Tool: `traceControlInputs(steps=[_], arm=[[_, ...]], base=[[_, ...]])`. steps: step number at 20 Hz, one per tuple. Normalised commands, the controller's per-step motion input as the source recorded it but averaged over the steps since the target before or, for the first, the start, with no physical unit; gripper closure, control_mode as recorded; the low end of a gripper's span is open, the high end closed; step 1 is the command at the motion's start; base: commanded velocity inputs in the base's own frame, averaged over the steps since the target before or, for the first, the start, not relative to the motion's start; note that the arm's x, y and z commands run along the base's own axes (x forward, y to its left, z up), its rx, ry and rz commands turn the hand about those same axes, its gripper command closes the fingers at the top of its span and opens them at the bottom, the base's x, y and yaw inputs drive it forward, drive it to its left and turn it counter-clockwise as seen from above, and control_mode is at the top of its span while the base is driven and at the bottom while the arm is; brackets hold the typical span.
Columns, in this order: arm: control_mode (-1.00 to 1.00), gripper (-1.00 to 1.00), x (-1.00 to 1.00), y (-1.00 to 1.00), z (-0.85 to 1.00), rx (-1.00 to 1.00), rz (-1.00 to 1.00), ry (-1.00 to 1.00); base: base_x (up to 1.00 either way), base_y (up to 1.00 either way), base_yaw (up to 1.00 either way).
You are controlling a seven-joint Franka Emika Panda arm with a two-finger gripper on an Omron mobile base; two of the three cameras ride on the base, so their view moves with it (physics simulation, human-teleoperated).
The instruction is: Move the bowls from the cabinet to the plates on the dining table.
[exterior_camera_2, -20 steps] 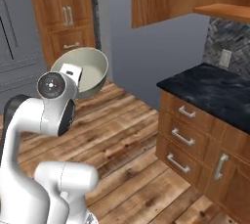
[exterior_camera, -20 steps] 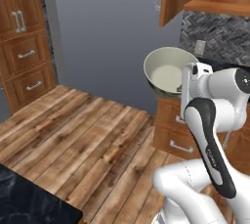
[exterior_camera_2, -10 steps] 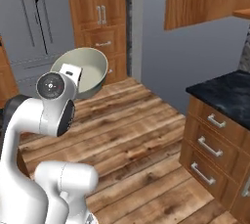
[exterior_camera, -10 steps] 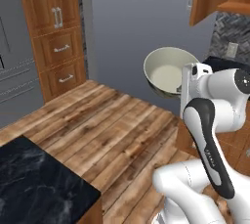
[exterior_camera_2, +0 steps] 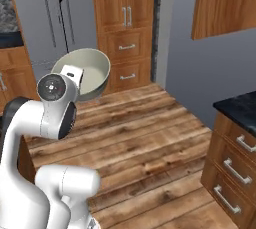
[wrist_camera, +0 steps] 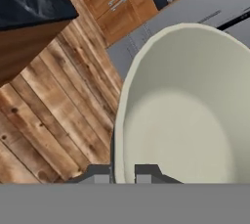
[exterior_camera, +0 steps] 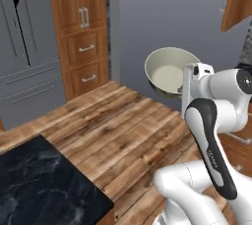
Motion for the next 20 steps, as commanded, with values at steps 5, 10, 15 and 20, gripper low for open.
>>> traceControlInputs(steps=[5,10,15,20], arm=[[1.00,1.00,0.00,0.00,0.00,0.00,0.00,0.00],[1.00,1.00,0.00,0.00,0.00,0.00,0.00,0.00],[1.00,1.00,0.00,0.00,0.00,0.00,0.00,0.00],[1.00,1.00,0.00,0.00,0.00,0.00,0.00,0.00]], base=[[0.89,-0.27,0.17],[0.97,-0.07,0.17],[1.00,0.00,0.19],[0.90,0.01,0.24]])
